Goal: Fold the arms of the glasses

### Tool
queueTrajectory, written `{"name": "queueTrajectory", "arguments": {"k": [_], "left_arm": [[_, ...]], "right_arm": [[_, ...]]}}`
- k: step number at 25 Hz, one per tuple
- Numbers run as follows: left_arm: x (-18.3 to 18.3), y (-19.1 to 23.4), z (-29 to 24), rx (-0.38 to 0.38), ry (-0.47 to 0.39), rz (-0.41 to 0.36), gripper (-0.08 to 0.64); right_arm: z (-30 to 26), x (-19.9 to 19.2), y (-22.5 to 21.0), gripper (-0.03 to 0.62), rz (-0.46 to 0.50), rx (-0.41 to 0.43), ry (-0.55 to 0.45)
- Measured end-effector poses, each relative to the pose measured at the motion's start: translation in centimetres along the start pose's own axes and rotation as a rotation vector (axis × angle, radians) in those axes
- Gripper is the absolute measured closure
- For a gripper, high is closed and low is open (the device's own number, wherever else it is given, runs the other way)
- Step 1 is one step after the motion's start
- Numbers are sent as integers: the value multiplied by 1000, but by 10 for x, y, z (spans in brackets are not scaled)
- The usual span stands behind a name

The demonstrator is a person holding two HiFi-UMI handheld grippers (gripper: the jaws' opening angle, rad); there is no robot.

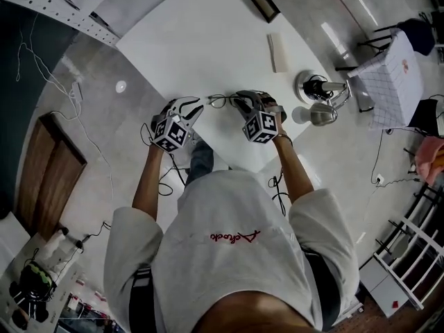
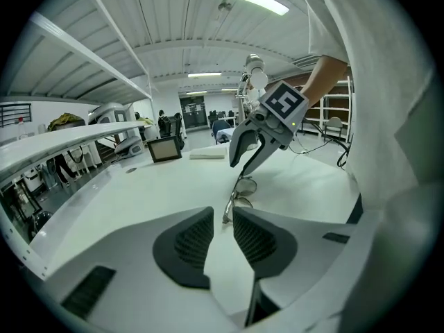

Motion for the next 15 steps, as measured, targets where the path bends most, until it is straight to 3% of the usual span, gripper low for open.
{"name": "queueTrajectory", "arguments": {"k": [3, 6, 10, 13, 15], "left_arm": [[10, -1, 1, 6, -25, -17, 448], [19, -1, 5, 16, -52, -29, 502], [28, -4, 8, 1, -85, -40, 529], [35, -9, 10, -20, -125, -10, 529], [40, -11, 14, -27, -175, 44, 529]], "right_arm": [[10, 6, -3, 518, -14, -41, -7], [22, 14, -5, 584, -38, -90, -15], [33, 22, -3, 588, -96, -129, -19], [43, 28, -3, 588, -195, -173, -39], [53, 33, -5, 588, -329, -212, -80]]}}
Point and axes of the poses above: the fingertips, and each gripper's own axes: z backward along the fingers, y to its left, x out of its top, the point moved 3 cm from there along z, backward along the fingers, and after that the axes turned 8 degrees about -x, right-handed, at the moved point
